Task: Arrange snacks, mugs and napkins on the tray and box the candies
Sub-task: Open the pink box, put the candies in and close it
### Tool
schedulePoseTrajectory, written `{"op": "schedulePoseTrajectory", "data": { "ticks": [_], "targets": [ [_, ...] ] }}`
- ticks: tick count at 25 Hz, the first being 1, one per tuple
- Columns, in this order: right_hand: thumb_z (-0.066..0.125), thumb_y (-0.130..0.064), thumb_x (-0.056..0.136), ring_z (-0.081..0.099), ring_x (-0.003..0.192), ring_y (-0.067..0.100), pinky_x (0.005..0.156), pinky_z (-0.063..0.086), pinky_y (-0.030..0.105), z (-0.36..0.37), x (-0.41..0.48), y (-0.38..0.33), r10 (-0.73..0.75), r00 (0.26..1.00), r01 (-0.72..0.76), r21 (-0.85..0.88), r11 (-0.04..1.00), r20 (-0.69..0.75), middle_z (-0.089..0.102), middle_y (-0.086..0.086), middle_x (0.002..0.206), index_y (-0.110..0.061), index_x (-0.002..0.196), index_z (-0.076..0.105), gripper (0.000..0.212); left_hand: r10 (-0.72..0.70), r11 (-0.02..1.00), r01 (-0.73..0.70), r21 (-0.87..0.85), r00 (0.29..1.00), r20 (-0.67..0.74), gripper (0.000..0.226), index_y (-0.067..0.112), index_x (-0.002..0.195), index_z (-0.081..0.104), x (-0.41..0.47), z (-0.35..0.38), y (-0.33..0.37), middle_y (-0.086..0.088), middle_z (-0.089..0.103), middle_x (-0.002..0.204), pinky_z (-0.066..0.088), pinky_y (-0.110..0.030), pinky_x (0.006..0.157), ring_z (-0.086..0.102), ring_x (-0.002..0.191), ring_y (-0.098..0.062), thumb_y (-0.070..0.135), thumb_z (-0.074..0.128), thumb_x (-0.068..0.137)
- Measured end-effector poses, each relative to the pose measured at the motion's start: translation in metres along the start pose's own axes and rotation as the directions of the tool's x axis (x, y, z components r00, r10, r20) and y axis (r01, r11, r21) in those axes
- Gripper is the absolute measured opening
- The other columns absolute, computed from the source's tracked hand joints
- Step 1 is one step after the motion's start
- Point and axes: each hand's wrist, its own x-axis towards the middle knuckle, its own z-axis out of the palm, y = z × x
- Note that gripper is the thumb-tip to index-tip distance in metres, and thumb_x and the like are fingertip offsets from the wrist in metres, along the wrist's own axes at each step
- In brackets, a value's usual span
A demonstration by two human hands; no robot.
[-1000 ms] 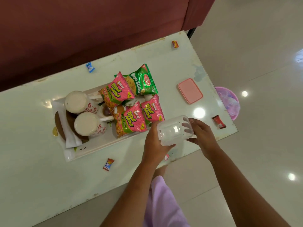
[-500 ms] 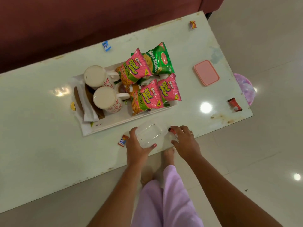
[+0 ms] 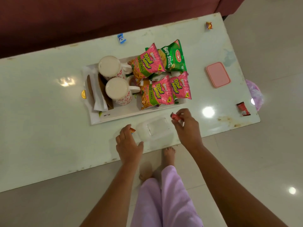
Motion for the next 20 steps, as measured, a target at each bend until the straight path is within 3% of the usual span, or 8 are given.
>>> {"op": "schedulePoseTrajectory", "data": {
  "ticks": [3, 8, 12, 15, 20],
  "targets": [
    [0.060, -0.018, 0.088, 0.057, 0.079, 0.023, 0.064, 0.044, 0.030, 0.023, -0.004, -0.012, -0.083, 0.970, 0.143, -0.261, 0.955, 0.229, 0.065, 0.009, 0.090, -0.018, 0.101, 0.050, 0.017, -0.095, 0.995, 0.094, -0.046, 0.995, -0.026, 0.067, 0.014, 0.138, 0.039, 0.000, -0.007, -0.018, -0.010, 0.045, 0.141, 0.043, -0.047, 0.092, 0.040, 0.126, -0.033, 0.019, 0.071, 0.079],
    [0.059, -0.012, 0.088, 0.061, 0.085, 0.024, 0.075, 0.055, 0.037, 0.049, 0.007, -0.012, -0.061, 0.927, 0.227, -0.423, 0.877, 0.369, 0.066, 0.010, 0.102, -0.014, 0.105, 0.056, 0.017, -0.072, 0.997, 0.072, -0.005, 0.997, 0.008, 0.046, 0.017, 0.124, 0.049, 0.017, -0.008, -0.016, -0.009, 0.053, 0.125, 0.046, -0.039, 0.079, 0.048, 0.115, -0.029, 0.026, 0.068, 0.083],
    [0.060, -0.008, 0.088, 0.064, 0.088, 0.025, 0.079, 0.054, 0.033, 0.051, 0.011, -0.012, -0.036, 0.932, 0.192, -0.406, 0.894, 0.361, 0.068, 0.010, 0.107, -0.014, 0.113, 0.059, 0.026, -0.115, 0.993, 0.115, -0.002, 0.992, 0.058, 0.022, 0.012, 0.105, 0.058, 0.026, -0.008, -0.012, -0.009, 0.060, 0.108, 0.043, -0.035, 0.071, 0.055, 0.102, -0.028, 0.021, 0.064, 0.085],
    [0.060, -0.008, 0.088, 0.067, 0.093, 0.024, 0.082, 0.053, 0.031, 0.043, 0.006, -0.012, -0.036, 0.953, 0.147, -0.356, 0.923, 0.299, 0.069, 0.010, 0.110, -0.014, 0.116, 0.060, 0.028, -0.183, 0.969, 0.186, -0.165, 0.983, 0.032, 0.018, 0.008, 0.100, 0.060, 0.018, -0.017, -0.018, -0.011, 0.063, 0.104, 0.042, -0.031, 0.071, 0.058, 0.094, -0.027, 0.018, 0.064, 0.085],
    [0.060, -0.009, 0.089, 0.069, 0.087, 0.020, 0.082, 0.051, 0.027, 0.033, -0.002, -0.014, -0.059, 0.980, 0.097, -0.195, 0.976, 0.193, 0.069, 0.006, 0.111, -0.013, 0.109, 0.063, 0.020, 0.071, 0.923, -0.107, -0.370, 0.992, -0.108, 0.022, 0.013, 0.101, 0.063, -0.013, -0.025, 0.015, -0.002, 0.065, 0.098, 0.045, -0.024, 0.068, 0.057, 0.085, -0.019, 0.021, 0.070, 0.082]
  ]
}}
